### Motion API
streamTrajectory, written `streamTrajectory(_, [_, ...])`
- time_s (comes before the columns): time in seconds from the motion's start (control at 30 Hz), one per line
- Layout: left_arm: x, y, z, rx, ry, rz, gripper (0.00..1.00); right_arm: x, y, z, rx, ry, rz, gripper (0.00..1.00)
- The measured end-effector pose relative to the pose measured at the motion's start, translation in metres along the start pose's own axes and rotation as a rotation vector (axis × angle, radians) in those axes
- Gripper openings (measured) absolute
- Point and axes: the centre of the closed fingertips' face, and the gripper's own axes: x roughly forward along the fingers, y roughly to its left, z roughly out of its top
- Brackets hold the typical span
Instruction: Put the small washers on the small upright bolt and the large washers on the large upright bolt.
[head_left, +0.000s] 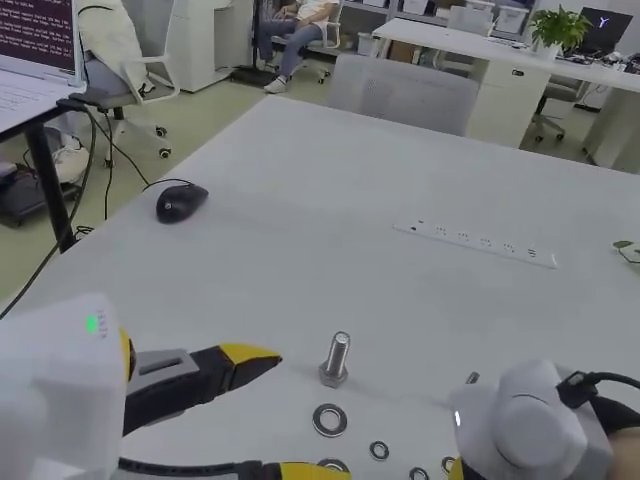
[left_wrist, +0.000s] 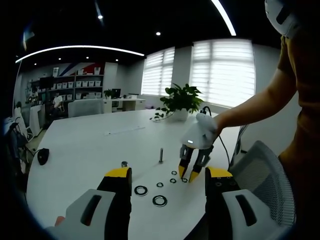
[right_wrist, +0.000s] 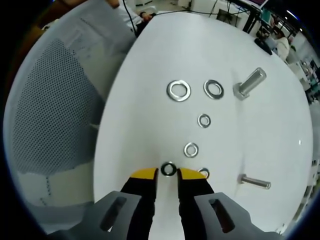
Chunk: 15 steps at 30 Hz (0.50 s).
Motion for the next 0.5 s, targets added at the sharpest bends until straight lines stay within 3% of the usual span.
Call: streamTrajectory(0.5, [-0.0011, -0.0032, 0.0015, -0.001, -0.010, 0.001, 0.58, -0.0001, -0.0010, 0.0000, -0.019, 0.027, -0.011, 0.13])
